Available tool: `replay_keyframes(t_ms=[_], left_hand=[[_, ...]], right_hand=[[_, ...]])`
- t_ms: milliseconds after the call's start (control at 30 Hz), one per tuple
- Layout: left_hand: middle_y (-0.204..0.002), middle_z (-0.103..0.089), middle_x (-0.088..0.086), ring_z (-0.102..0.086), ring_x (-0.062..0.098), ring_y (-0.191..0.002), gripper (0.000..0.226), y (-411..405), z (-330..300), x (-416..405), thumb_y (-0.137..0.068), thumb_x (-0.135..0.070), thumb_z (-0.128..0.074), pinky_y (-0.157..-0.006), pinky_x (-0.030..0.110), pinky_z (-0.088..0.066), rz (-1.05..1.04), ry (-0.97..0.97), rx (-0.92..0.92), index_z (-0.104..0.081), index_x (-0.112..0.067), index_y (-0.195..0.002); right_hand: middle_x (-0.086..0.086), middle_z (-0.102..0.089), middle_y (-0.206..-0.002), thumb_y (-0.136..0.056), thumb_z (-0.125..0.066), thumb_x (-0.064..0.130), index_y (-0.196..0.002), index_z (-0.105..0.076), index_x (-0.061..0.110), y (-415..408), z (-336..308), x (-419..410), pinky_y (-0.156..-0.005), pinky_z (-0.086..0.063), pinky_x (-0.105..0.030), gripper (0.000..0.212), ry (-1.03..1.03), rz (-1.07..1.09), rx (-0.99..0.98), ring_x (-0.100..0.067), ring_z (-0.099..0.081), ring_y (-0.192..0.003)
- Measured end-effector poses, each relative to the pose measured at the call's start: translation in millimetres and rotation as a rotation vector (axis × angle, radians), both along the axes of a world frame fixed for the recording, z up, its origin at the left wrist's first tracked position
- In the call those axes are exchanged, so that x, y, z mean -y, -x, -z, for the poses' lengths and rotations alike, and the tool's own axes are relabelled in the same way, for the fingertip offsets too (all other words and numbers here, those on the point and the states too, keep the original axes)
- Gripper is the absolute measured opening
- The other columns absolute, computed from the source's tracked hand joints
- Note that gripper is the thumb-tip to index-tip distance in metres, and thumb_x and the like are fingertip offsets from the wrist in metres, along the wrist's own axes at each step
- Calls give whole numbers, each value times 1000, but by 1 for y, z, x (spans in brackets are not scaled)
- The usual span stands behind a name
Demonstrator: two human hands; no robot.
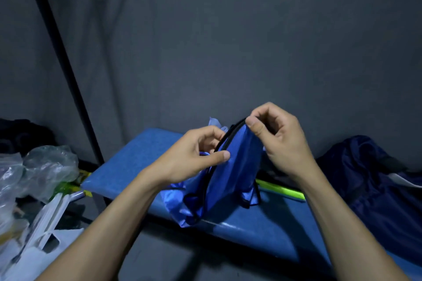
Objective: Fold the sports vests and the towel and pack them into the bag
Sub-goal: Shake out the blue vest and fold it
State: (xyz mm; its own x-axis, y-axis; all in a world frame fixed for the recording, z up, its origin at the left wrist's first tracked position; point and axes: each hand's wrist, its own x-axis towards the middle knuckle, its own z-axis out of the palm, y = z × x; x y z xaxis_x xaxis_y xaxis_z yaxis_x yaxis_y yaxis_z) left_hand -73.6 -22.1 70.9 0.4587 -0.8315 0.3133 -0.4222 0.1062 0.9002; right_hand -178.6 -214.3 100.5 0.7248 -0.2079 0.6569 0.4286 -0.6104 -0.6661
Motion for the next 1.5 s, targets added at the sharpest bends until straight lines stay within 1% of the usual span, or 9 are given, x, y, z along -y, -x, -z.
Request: replay_keyframes(t_ms=[167,300,567,767,933,1100,1267,1367,1500], left_hand=[[-82,-73,4,-65,12,-74,12,17,-55,-21,-90,-23,-74,-73,24,-51,22,78,-80,-69,-12,-89],[-92,-65,7,-55,22,-86,16,31,-126,-46,-91,-28,-70,-78,33,-45,27,120,-57,-71,-13,-97],[-82,-59,4,-50,11,-65,10,66,-168,-75,-90,-10,-67,-62,24,-50,207,-7,-229,-74,-15,-94],[-78,-72,-2,-66,19,-71,14,54,-117,-69,-76,-7,-65,-72,37,-58,-324,-190,511,-62,-20,-82],[-72,-54,-5,-39,11,-62,35,29,-84,-84,-74,3,-62,-62,29,-43,-336,-93,690,-42,-21,-91],[-82,-69,3,-60,18,-75,46,19,-67,-88,-82,17,-49,-75,33,-45,-125,-88,443,-69,-24,-79],[-112,-64,-26,-61,2,-104,69,40,-73,-63,-77,18,-41,-87,20,-45,60,-274,510,-75,-28,-116],[-130,-58,-17,-53,5,-119,65,37,-68,-44,-81,11,-42,-101,21,-41,-46,-320,606,-67,-27,-129],[-77,-64,2,-49,24,-66,54,15,-60,-41,-81,11,-41,-67,34,-37,-282,-59,185,-73,-31,-75]], right_hand=[[3,-55,-77,-102,-59,11,-90,-56,8,20,-90,-14,-69,-41,-22,13,105,-16,102,-6,-50,-71],[3,-53,-77,-103,-58,15,-94,-56,10,36,-147,-26,-66,-38,-20,10,129,-14,160,-6,-46,-71],[7,-55,-78,-104,-59,21,-95,-56,12,67,-180,-42,-68,-43,-22,12,75,42,211,-7,-50,-73],[13,-55,-77,-104,-58,24,-89,-55,20,89,-182,-50,-68,-44,-18,16,-42,-36,190,-3,-50,-71],[7,-58,-82,-104,-57,27,-89,-57,21,102,-182,-44,-69,-49,-21,16,-254,-148,161,-6,-53,-71],[2,-63,-86,-102,-58,27,-92,-60,19,101,-178,-41,-71,-52,-24,12,-231,-196,51,-9,-58,-73],[3,-67,-85,-96,-57,21,-97,-64,12,89,-179,-67,-71,-52,-18,11,-69,-416,-220,-6,-63,-74],[-1,-68,-88,-96,-59,22,-98,-67,12,84,-186,-72,-73,-54,-20,13,-53,-527,-290,-10,-64,-76],[-1,-70,-85,-97,-56,22,-92,-71,14,87,-191,-56,-72,-56,-22,17,-129,-581,-292,-10,-67,-75]])
